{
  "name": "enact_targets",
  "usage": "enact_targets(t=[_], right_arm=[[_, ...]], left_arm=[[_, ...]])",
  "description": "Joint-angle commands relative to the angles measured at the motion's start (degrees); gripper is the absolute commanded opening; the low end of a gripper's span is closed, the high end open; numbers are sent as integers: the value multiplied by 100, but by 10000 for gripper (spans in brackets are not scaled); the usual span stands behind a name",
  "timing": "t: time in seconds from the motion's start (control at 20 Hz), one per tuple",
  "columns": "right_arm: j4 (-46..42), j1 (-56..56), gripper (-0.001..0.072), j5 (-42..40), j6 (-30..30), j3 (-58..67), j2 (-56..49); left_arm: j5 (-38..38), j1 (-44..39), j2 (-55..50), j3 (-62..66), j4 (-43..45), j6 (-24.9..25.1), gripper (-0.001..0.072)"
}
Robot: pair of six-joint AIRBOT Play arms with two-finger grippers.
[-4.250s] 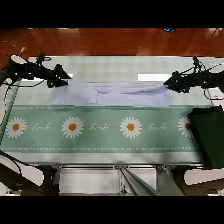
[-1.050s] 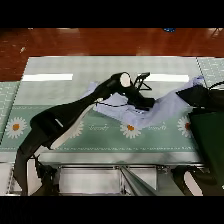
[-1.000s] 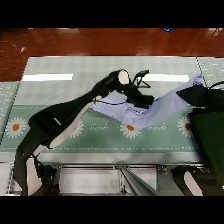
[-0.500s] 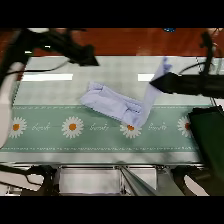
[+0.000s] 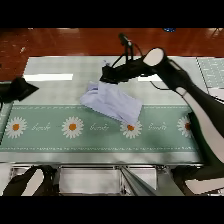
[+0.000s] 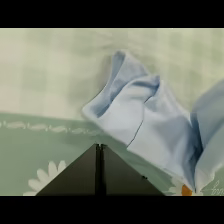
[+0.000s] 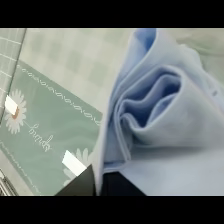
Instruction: Fold the shirts.
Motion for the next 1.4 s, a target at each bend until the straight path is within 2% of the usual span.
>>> enact_targets(t=[0.0,0.1,0.15,0.2,0.25,0.3,0.35,0.45,0.55,0.7,0.8,0.9,1.05,1.15,1.25,1.35], right_arm=[[173,269,21,-269,59,717,-1073],[503,323,21,-352,61,962,-1458],[719,354,77,-348,55,1067,-1617],[999,396,341,-334,-35,1137,-1749],[1292,417,421,-190,-358,1152,-1801],[1322,389,420,-42,-417,1152,-1775],[1320,249,419,173,-157,1152,-1681],[1209,-195,417,852,2,1152,-1318],[297,-787,409,1762,439,1150,-632],[-2610,-1287,409,2693,1298,907,743],[-4476,-1384,409,2745,1906,2,1827],[-5377,-1384,409,2208,2577,-1552,2916],[-4774,-1384,409,586,3644,-4087,4172],[-3613,-1379,409,-476,3746,-5169,4371],[-2396,-1377,409,-1161,3182,-5676,4131],[-1298,-1377,409,-1266,2221,-5720,3550]], left_arm=[[369,109,896,-1316,-151,22,19],[476,-96,883,-1598,-192,63,19],[549,-214,866,-1681,-192,98,19],[645,-326,852,-1738,-192,105,20],[774,-466,846,-1797,-214,105,19],[914,-603,833,-1840,-264,105,19],[1080,-750,807,-1860,-306,103,20],[1346,-914,732,-1849,-448,103,19],[1342,-916,717,-1851,-538,103,19],[1294,-916,715,-1853,-535,105,19],[1290,-916,715,-1853,-535,105,20],[1272,-920,717,-1853,-535,107,19],[1014,-927,715,-1853,-531,129,19],[874,-927,715,-1853,-531,236,19],[841,-927,715,-1853,-531,256,19],[844,-927,710,-1853,-531,256,19]])
